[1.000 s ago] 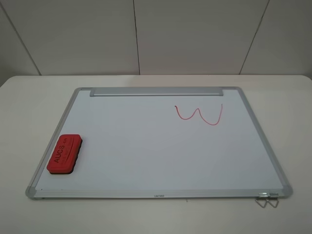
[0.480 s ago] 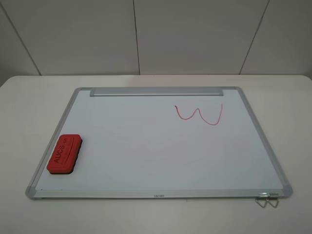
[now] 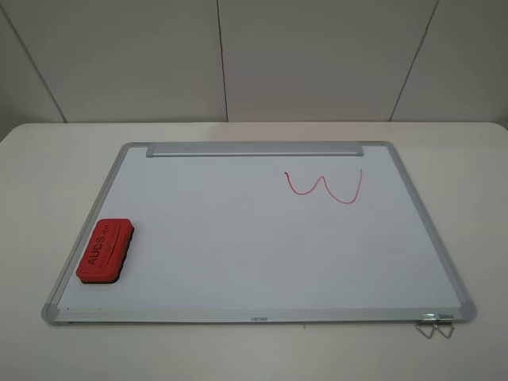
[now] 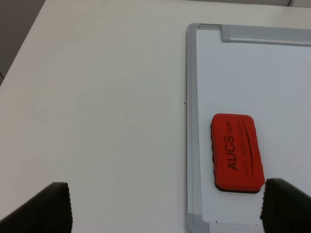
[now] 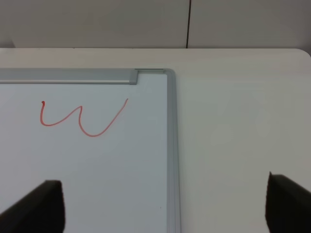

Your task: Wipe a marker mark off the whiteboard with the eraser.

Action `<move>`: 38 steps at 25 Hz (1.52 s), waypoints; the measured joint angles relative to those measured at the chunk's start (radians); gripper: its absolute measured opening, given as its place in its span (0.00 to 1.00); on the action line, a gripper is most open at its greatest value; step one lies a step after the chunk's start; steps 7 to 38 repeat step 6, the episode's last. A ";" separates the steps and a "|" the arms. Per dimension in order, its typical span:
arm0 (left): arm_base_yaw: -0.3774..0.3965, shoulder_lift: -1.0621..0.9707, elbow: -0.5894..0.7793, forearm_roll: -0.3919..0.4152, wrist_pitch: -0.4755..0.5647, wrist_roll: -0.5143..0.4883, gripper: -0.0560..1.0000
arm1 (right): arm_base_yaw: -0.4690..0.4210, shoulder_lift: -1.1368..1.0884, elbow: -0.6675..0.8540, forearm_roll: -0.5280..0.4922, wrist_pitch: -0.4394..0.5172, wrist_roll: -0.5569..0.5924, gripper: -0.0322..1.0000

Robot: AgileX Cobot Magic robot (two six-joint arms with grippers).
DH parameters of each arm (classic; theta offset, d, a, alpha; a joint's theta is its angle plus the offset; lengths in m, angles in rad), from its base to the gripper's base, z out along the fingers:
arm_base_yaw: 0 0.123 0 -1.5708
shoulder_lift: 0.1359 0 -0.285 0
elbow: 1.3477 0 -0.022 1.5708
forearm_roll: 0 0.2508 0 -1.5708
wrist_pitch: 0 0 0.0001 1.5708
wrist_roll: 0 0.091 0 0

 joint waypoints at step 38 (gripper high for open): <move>0.000 0.000 0.000 -0.016 0.000 0.000 0.79 | 0.000 0.000 0.000 0.000 0.000 0.000 0.72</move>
